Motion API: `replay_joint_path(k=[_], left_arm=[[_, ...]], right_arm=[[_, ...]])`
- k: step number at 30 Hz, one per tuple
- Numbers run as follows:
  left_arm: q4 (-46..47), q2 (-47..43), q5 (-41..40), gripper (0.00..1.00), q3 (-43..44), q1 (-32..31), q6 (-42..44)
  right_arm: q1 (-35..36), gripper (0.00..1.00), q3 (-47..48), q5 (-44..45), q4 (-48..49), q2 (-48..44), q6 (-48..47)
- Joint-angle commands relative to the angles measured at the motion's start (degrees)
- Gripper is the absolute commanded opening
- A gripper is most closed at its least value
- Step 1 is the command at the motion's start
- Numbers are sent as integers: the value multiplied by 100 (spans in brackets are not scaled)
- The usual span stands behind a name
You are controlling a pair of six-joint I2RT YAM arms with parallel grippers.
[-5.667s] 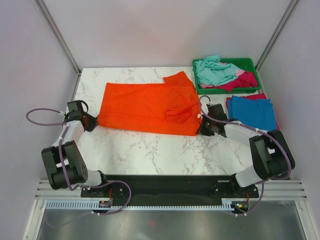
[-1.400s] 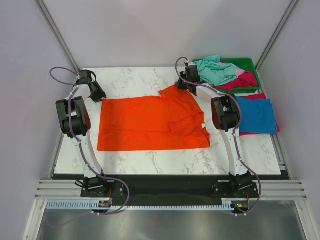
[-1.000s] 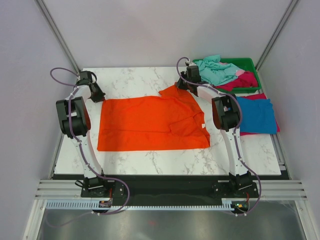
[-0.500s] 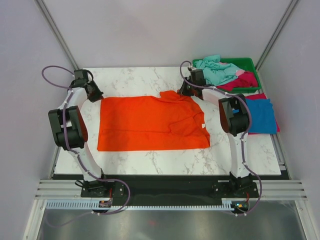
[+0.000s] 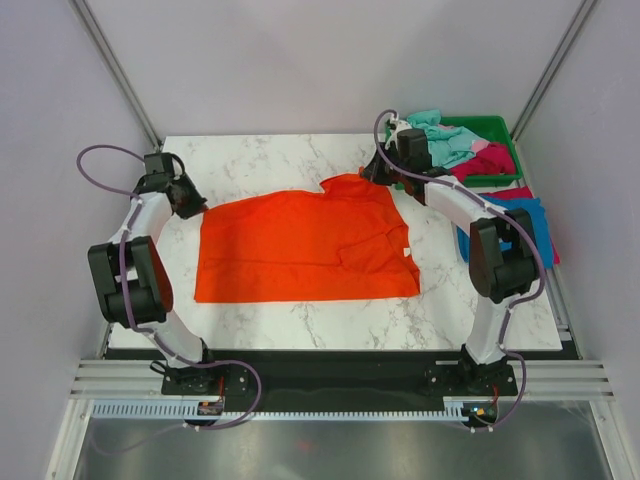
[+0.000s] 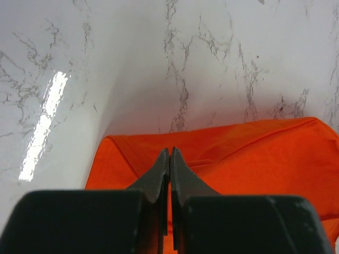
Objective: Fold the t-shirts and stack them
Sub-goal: Fold the tshirt
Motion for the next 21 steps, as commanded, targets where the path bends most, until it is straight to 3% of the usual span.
replay_joint_path(k=[1, 11, 21], left_arm=[[26, -494, 111, 2, -182, 33, 59], [17, -1118, -459, 2, -753, 51, 366], [289, -1601, -794, 2, -1290, 51, 841]], right_arm=[[50, 0, -445, -59, 55, -634, -133], [85, 0, -1930, 46, 178, -1866, -98], [120, 0, -2836, 134, 204, -2771, -1]])
